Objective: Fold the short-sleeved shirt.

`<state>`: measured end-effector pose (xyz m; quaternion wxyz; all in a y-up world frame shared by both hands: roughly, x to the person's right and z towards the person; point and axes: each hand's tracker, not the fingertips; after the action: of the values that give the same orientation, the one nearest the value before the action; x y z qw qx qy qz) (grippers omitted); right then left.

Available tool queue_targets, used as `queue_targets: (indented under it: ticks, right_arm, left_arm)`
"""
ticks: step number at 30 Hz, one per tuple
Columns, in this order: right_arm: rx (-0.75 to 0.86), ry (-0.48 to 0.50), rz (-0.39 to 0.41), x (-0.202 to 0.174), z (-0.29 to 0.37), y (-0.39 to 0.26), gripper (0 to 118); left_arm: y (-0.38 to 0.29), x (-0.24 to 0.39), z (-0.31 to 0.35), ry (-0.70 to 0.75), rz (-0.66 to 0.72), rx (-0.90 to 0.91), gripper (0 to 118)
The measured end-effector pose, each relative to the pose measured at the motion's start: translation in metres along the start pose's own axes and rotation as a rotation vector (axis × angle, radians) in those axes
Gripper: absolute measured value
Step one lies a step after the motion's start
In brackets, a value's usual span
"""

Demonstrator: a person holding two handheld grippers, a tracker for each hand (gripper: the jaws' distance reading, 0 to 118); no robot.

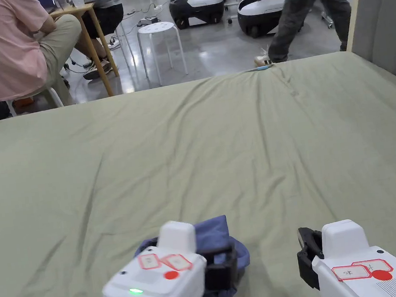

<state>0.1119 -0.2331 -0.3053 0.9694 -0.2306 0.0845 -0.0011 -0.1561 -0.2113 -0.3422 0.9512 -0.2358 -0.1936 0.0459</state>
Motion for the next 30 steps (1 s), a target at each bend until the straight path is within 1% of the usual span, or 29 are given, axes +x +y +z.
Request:
queue_targets:
  ticks: [1, 2, 3, 4, 5, 6, 7, 8, 10, 11, 14, 16, 19, 21, 23, 24, 25, 27, 29, 30]
  right_arm:
    - [0.002, 0.007, -0.009, -0.001, -0.001, 0.001, 0]
    - [0.006, 0.012, -0.013, -0.002, -0.003, 0.001, 0]
    - [0.007, 0.022, -0.019, -0.005, -0.004, 0.001, 0]
    - [0.005, 0.029, -0.024, -0.007, -0.005, 0.002, 0]
    - [0.005, 0.036, -0.027, -0.010, -0.005, 0.002, 0]
    - [0.006, 0.043, -0.028, -0.013, -0.006, 0.003, 0]
    - [0.005, 0.047, -0.027, -0.015, -0.006, 0.003, 0]
    - [0.005, 0.049, -0.025, -0.018, -0.007, 0.003, 0]
    - [0.005, 0.049, -0.029, -0.020, -0.007, 0.002, 0]
    - [0.001, 0.052, -0.031, -0.020, -0.008, 0.001, 0]
    - [-0.017, 0.041, -0.011, -0.022, -0.010, -0.001, 0]
    - [-0.025, 0.038, -0.012, -0.020, -0.009, -0.001, 0]
    - [-0.035, 0.026, 0.000, -0.018, -0.007, -0.001, 0]
    - [-0.043, 0.020, 0.001, -0.017, -0.007, 0.000, 0]
    - [-0.052, 0.036, -0.015, -0.020, -0.010, 0.002, 0]
    - [-0.062, 0.072, -0.036, -0.025, -0.015, 0.003, 0]
    - [-0.072, 0.102, -0.056, -0.029, -0.020, 0.004, 0]
    - [-0.104, 0.182, -0.095, -0.044, -0.039, 0.006, 0]
    - [-0.136, 0.253, -0.112, -0.058, -0.059, 0.004, 0]
    - [-0.167, 0.282, -0.137, -0.065, -0.074, 0.002, 0]
  left_arm:
    - [0.015, -0.003, 0.015, 0.007, 0.041, 0.031, 105]
    - [0.021, -0.012, 0.018, 0.027, 0.053, 0.026, 105]
    - [0.026, -0.024, 0.018, 0.067, 0.070, 0.002, 101]
    - [0.024, -0.038, 0.015, 0.101, 0.100, -0.022, 79]
    - [0.021, -0.046, 0.008, 0.116, 0.137, -0.047, 49]
    - [0.014, -0.056, 0.002, 0.136, 0.187, -0.086, 6]
    - [0.007, -0.062, -0.004, 0.138, 0.253, -0.119, 0]
    - [-0.002, -0.068, -0.009, 0.117, 0.317, -0.156, 0]
    - [-0.025, -0.071, -0.014, -0.102, 0.486, -0.183, 0]
    - [-0.036, -0.066, -0.019, -0.156, 0.532, -0.208, 0]
    - [-0.057, -0.036, -0.040, -0.204, 0.535, -0.254, 0]
    - [-0.072, -0.026, -0.058, -0.191, 0.515, -0.265, 0]
    - [-0.085, -0.013, -0.079, -0.198, 0.540, -0.296, 0]
    - [-0.082, -0.010, -0.080, -0.197, 0.538, -0.302, 0]
    - [-0.073, -0.011, -0.067, -0.196, 0.478, -0.294, 0]
    - [-0.068, -0.013, -0.057, -0.195, 0.436, -0.279, 0]
    - [-0.060, -0.017, -0.047, -0.185, 0.423, -0.261, 0]
    - [-0.049, -0.035, -0.022, -0.166, 0.433, -0.201, 0]
    - [-0.042, -0.061, -0.001, -0.132, 0.462, -0.155, 0]
    - [-0.041, -0.075, 0.011, -0.107, 0.476, -0.132, 1]
